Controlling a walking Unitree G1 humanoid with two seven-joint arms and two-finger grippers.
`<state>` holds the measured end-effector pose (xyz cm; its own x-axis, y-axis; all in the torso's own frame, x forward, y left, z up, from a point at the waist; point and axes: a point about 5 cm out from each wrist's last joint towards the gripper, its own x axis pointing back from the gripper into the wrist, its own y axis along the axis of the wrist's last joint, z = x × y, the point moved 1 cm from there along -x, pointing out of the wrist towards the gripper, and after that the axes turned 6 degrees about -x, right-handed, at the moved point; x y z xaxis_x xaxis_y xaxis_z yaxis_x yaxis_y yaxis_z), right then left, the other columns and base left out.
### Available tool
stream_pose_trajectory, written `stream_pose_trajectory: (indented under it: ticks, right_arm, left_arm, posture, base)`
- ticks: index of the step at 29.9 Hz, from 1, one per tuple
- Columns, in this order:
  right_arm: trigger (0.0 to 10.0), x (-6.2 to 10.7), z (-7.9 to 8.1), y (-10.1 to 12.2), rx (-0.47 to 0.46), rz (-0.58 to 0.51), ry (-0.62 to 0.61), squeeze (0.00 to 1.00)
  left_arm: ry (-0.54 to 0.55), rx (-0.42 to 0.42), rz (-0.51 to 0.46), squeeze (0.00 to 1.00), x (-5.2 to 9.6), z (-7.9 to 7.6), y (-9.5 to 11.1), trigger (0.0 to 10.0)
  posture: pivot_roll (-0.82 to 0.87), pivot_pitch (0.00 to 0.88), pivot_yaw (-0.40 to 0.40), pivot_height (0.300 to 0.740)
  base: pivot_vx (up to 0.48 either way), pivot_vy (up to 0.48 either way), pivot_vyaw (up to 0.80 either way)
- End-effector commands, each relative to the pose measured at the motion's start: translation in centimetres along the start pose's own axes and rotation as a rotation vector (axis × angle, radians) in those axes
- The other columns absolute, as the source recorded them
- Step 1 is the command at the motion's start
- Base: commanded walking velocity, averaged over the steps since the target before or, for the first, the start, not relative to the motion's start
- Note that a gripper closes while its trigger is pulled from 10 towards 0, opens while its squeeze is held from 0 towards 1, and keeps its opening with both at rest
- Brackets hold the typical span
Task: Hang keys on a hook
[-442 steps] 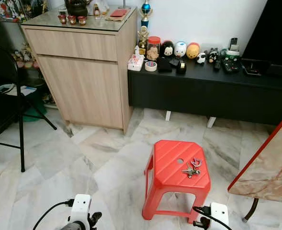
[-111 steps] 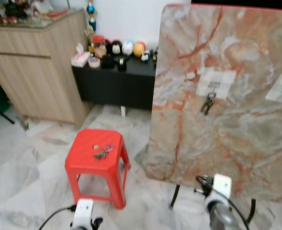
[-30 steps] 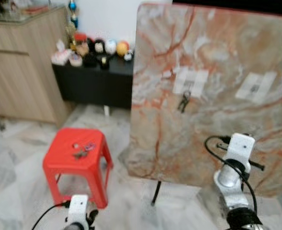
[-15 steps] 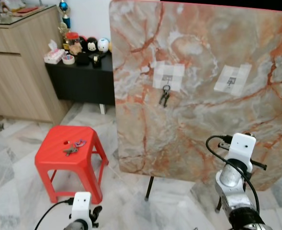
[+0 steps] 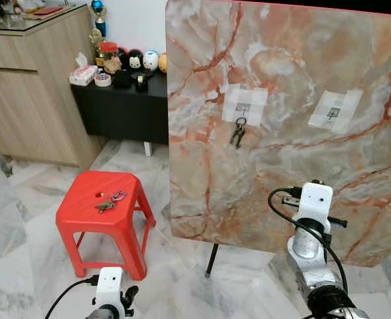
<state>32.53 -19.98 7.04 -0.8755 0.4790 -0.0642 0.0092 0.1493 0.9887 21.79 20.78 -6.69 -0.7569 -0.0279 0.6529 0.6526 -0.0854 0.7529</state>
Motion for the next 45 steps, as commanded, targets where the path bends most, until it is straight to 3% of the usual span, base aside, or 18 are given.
stream_pose_trajectory:
  ticks: [1,17,27,32,45]
  right_arm:
    - [10.0,-0.38,-0.19,0.67,-0.010,-0.032,-0.015,0.00]
    - [10.0,-0.42,-0.64,0.62,-0.005,-0.036,-0.047,0.00]
    - [10.0,-0.42,-0.86,0.48,-0.044,-0.020,-0.071,0.00]
    - [10.0,-0.42,-0.90,0.49,-0.056,-0.021,-0.072,0.00]
    - [10.0,-0.41,-0.81,0.55,-0.042,-0.027,-0.068,0.00]
  left_arm:
    - [0.004,0.018,0.020,0.00,0.09,0.01,-0.43,10.0]
    - [0.002,0.013,0.019,0.00,0.09,0.01,-0.41,10.0]
    - [0.008,0.019,0.021,0.00,0.11,0.06,-0.47,10.0]
    - [0.009,0.019,0.021,0.00,0.11,0.10,-0.46,10.0]
    - [0.008,0.019,0.020,0.00,0.11,0.12,-0.44,10.0]
  posture:
    - [0.08,0.000,-0.072,0.740]
    - [0.07,0.000,-0.068,0.740]
    - [0.07,0.000,-0.070,0.740]
    - [0.07,0.000,-0.070,0.740]
    - [0.08,0.000,-0.071,0.740]
  base:
    - [0.000,0.000,0.00]
    - [0.000,0.000,0.00]
    - [0.241,0.000,0.00]
    - [0.245,0.000,-0.75]
    - [0.131,0.000,0.00]
